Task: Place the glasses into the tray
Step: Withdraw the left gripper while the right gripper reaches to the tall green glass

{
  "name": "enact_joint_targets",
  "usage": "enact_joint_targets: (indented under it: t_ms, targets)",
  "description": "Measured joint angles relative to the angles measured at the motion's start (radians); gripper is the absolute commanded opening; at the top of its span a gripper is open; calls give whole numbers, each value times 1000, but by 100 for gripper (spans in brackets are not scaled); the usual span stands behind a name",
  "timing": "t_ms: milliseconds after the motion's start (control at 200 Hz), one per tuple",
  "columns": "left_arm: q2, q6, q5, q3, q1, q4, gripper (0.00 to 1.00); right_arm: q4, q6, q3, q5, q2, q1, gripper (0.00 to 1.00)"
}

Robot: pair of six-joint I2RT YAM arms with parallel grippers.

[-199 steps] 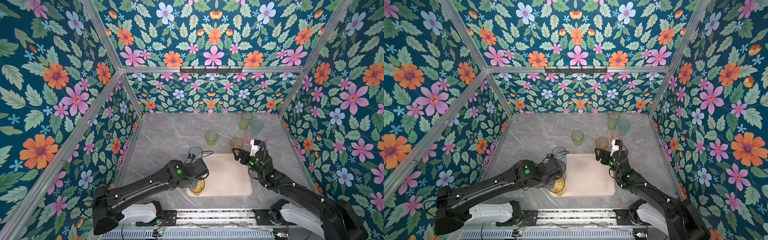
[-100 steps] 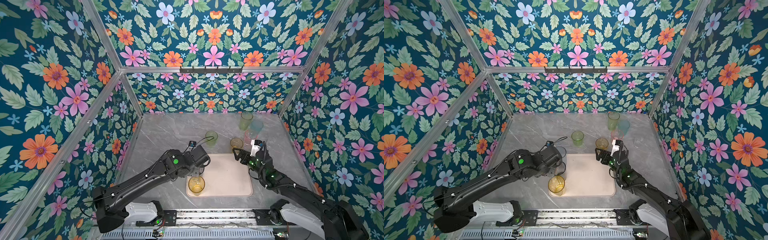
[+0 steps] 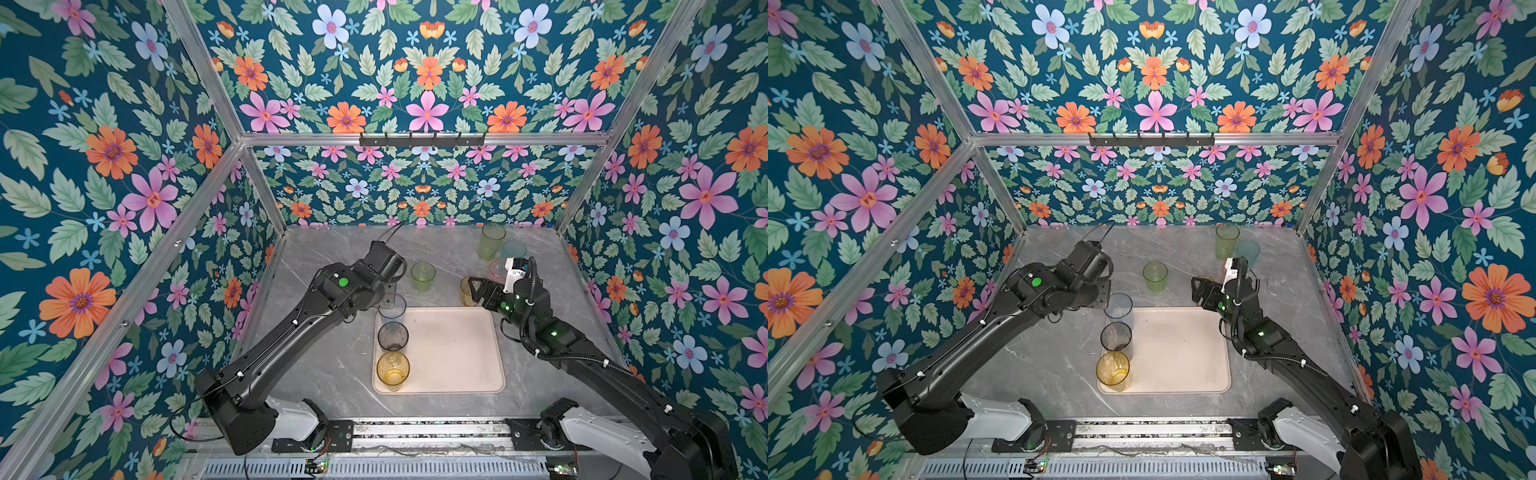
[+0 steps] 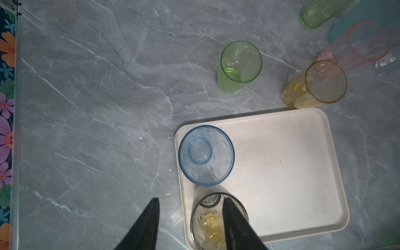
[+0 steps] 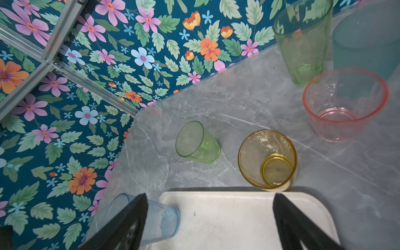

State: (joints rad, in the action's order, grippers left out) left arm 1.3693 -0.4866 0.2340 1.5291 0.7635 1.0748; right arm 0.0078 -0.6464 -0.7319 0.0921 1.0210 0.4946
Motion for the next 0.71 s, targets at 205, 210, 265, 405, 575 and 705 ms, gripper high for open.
enact_joint_targets:
  t_ms: [205, 210, 265, 405, 575, 705]
  targets:
    - [-29, 97, -20, -56, -100, -118, 56, -189, 33, -163, 72, 40, -1, 94]
    - [-31, 100, -20, -58, -103, -122, 56, -192, 34, -166, 73, 41, -1, 94]
    - [-45, 120, -19, -88, -126, -164, 58, -236, 48, -213, 88, 59, -3, 94]
    - [-72, 161, -14, -163, -177, -262, 58, -343, 59, -335, 114, 120, -29, 95]
    - [-75, 201, -21, -212, -229, -347, 60, -437, 74, -465, 120, 205, -84, 95]
    - [-70, 226, -31, -231, -256, -399, 60, -474, 76, -539, 120, 278, -138, 95]
